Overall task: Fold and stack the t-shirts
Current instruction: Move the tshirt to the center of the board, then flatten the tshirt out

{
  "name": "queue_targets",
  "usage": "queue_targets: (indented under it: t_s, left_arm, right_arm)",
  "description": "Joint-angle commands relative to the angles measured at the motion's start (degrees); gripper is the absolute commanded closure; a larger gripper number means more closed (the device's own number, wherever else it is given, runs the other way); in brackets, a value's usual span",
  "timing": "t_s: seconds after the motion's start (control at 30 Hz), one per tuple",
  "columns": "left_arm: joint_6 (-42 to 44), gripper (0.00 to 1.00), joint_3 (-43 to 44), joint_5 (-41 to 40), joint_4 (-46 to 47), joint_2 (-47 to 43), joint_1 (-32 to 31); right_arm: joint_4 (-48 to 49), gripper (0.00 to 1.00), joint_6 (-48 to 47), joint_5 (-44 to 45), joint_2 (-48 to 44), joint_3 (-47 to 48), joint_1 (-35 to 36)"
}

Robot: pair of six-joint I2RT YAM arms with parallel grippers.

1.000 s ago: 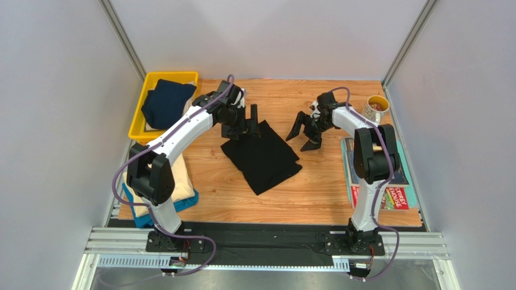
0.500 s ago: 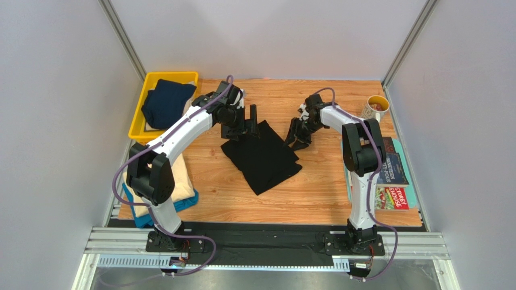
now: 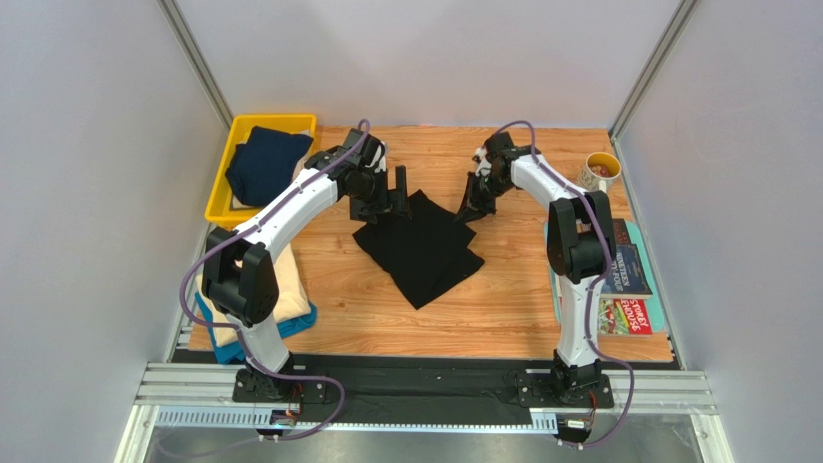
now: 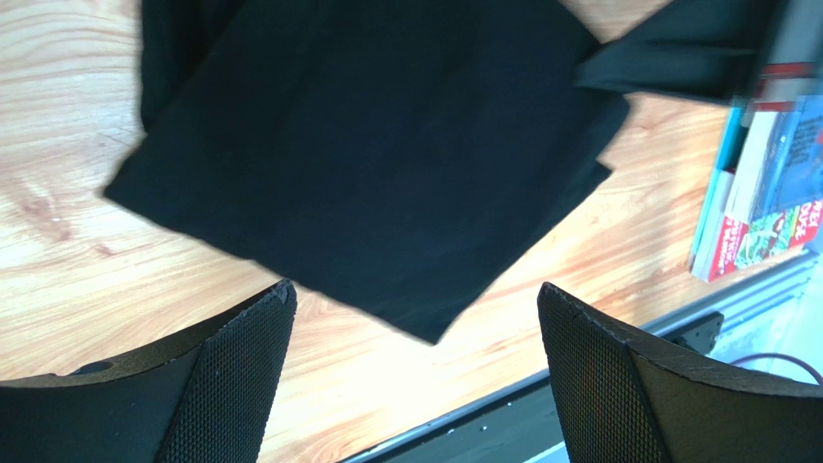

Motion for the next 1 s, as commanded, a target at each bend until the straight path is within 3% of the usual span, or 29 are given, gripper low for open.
queue_targets:
  t_s: [0.0, 0.13, 0.3, 0.37, 0.57, 0.83, 0.9, 0.97]
  left_arm:
    - [-0.3, 0.01, 0.1, -1.9, 0.8, -1.2, 0.6]
    - [0.3, 0.01, 0.5, -3.5, 0.9, -1.7, 1.6]
    - [1.6, 0.01, 3.0, -7.5, -1.1, -2.0, 4.6]
    - [1.1, 0.02, 4.0, -7.9, -1.5, -2.0, 7.5]
    - [0.2, 0.05, 6.1, -9.7, -2.9, -2.7, 12.1]
    - [-0.4, 0.06, 3.9, -10.4, -3.6, -4.1, 12.2]
    - [-0.4, 0.06, 3.3, -10.3, -3.6, -4.4, 12.2]
    - [-0.1, 0.06, 2.9, -10.6, -3.9, -4.9, 12.2]
  right_arm:
    - [-4.6, 1.00, -1.2, 1.3, -9.0, 9.9, -3.8]
    - [-8.5, 1.00, -0.9, 0.0, -12.5, 18.1, -8.3]
    - [-7.2, 1.00, 2.2, -8.2, -14.1, 23.1, -9.0]
    - [-4.4, 1.00, 3.9, -12.6, -13.8, 21.6, -7.3]
    - [-5.7, 1.00, 2.8, -12.1, -9.1, 21.9, 2.6]
    - [-8.2, 1.00, 2.6, -5.3, 7.6, 29.0, 11.5]
    - [-9.0, 0.83, 2.7, -6.3, 12.8, 31.7, 12.3]
    - [-10.1, 0.76, 3.2, -8.7, 14.7, 33.0, 12.1]
